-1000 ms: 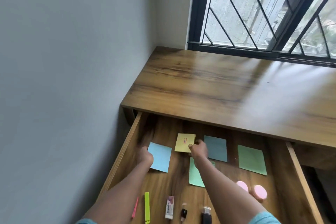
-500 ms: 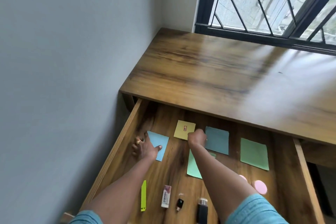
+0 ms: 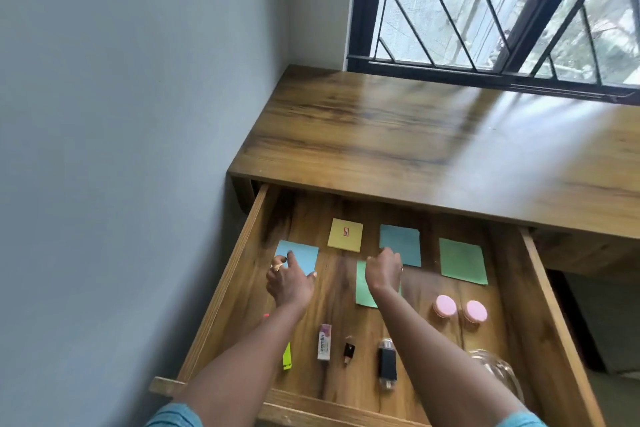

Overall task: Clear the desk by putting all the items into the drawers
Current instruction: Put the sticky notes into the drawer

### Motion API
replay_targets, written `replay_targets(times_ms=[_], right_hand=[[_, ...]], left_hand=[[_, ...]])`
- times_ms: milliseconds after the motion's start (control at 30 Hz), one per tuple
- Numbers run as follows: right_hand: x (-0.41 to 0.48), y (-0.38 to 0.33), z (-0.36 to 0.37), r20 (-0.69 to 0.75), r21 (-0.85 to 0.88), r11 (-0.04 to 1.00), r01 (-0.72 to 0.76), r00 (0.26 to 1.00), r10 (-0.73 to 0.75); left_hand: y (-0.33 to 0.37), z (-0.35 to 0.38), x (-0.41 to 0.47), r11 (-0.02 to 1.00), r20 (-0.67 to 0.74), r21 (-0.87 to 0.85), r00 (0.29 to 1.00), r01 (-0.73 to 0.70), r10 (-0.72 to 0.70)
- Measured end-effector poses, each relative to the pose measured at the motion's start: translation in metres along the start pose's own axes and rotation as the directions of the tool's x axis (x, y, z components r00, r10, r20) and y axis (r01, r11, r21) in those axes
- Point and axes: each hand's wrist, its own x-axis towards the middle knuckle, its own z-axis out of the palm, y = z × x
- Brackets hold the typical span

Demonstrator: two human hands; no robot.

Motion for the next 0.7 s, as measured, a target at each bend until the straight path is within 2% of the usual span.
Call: replay_targets(times_ms=[200,367,500,600,700], right_hand=[[-0.054,0.034,-0.018,0.044,-0.045,0.998,0.032,0.999,-0.03],[-0.097,0.059,-0.034,0.108,-0.119,0.968,0.22,0.972,-0.208],[-0.123,0.08,-0.052,0.098,-0.104,0.959,0.263,0.962,-0.253],[-0.143,0.105,-0.065,0.121,-0.008,0.965,0.262,0.958,-0.26],[-0.172,0.12,-0.082,0.021,0.03,0.988,0.153,0.988,-0.154]], left_hand=[[0.007,0.005,-0.066,0.998,0.071,0.009,0.996,-0.055,0.054],[0.005,0.011,-0.117,0.99,0.03,-0.005,0.989,-0.144,0.144],[-0.001,0.009,-0.145,0.996,-0.06,0.001,0.994,-0.094,0.094],[-0.004,0.008,-0.173,0.997,-0.123,-0.044,0.99,-0.071,0.065],[-0.009,0.011,-0.197,0.995,-0.189,-0.099,0.981,0.022,-0.041]])
